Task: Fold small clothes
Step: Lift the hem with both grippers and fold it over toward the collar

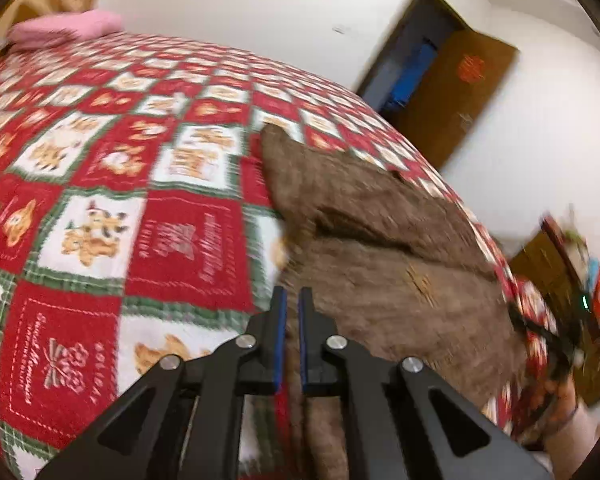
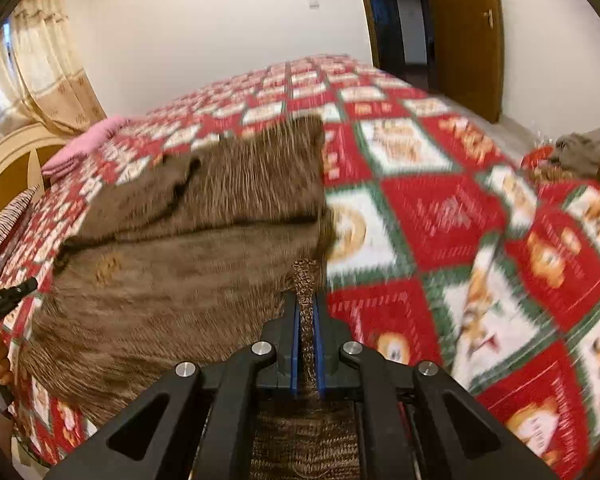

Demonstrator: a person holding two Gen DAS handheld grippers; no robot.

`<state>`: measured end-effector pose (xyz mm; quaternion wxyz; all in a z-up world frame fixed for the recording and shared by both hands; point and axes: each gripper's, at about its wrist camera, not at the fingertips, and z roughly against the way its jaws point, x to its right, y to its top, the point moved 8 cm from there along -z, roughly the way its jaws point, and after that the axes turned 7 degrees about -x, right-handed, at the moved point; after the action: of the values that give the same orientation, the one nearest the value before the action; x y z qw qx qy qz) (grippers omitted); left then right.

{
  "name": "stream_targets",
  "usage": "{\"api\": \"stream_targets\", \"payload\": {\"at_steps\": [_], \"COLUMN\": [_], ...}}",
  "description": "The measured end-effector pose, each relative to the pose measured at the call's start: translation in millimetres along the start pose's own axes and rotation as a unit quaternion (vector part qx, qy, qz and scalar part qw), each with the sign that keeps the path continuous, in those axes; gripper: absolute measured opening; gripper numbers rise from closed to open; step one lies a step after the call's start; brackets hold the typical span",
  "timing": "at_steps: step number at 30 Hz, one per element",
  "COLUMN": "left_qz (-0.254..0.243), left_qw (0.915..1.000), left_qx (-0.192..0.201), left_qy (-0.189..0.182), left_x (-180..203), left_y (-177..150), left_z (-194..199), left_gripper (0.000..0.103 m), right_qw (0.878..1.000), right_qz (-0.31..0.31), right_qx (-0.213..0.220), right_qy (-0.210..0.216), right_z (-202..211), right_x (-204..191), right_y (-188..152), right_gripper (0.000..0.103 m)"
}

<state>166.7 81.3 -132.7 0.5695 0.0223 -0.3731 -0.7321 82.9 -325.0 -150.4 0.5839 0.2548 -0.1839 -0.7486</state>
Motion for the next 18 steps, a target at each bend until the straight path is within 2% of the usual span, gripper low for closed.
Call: {"api": "stream_targets", "payload": {"at_steps": [1,2,3,5,6,8,11,13,14,15,16,17,18], "left_qz": [-0.025,-0.043,-0.061,-0.077,-0.085,-0.095,-0.102,-0.110,-0.116,-0.125,-0.131,-0.146,-0.150], "left_qw": [0.9996,0.9989,0.9976,0.9963,0.9958,0.9948,0.9934,0.9926,0.9920,0.9908,0.9895,0.9865,0.9858], "left_qx": [-0.009,-0.019,-0.032,-0.038,-0.035,-0.036,-0.049,-0.038,-0.034,-0.030,-0.028,-0.022,-0.021], "left_qy": [0.001,0.002,0.004,0.000,-0.005,-0.004,0.021,0.033,0.036,0.043,0.053,0.071,0.072], "left_x": [8.0,14.1,21.1,27.5,32.6,36.5,34.8,36.6,38.8,41.8,42.2,44.3,45.3], "left_y": [-5.2,-9.7,-16.4,-21.7,-24.9,-26.4,-28.7,-29.3,-30.1,-31.6,-32.1,-33.3,-33.2], "left_z": [0.4,-0.2,-1.6,-2.4,-1.5,-5.4,-20.5,-21.3,-20.4,-19.9,-20.1,-19.2,-19.4], "left_gripper": [0.010,0.025,0.051,0.077,0.077,0.077,0.074,0.072,0.065,0.051,0.045,0.030,0.014], "right_qw": [1.000,1.000,1.000,1.000,1.000,1.000,1.000,1.000,1.000,1.000,1.000,1.000,1.000], "right_qz": [0.004,0.008,0.012,0.015,0.016,0.017,0.019,0.020,0.019,0.018,0.017,0.017,0.019], "right_qx": [-0.001,-0.001,-0.001,-0.003,-0.003,-0.004,-0.005,-0.005,-0.005,-0.005,-0.004,-0.004,-0.004], "right_qy": [-0.002,-0.005,-0.006,-0.006,-0.006,-0.008,-0.009,-0.009,-0.009,-0.009,-0.009,-0.010,-0.012], "right_z": [-0.7,-0.4,0.5,0.8,0.9,0.7,-0.5,-0.6,-0.7,-1.0,-1.6,-1.7,-1.7], "right_x": [0.3,0.7,0.3,1.3,1.6,1.5,1.6,1.8,1.4,1.8,1.9,2.3,2.2], "right_y": [-2.8,-5.6,-7.6,-9.0,-9.1,-9.4,-9.7,-9.7,-9.6,-9.6,-9.7,-9.8,-9.9], "right_gripper": [0.006,0.006,0.006,0.006,0.006,0.006,0.006,0.006,0.006,0.006,0.006,0.006,0.006]}}
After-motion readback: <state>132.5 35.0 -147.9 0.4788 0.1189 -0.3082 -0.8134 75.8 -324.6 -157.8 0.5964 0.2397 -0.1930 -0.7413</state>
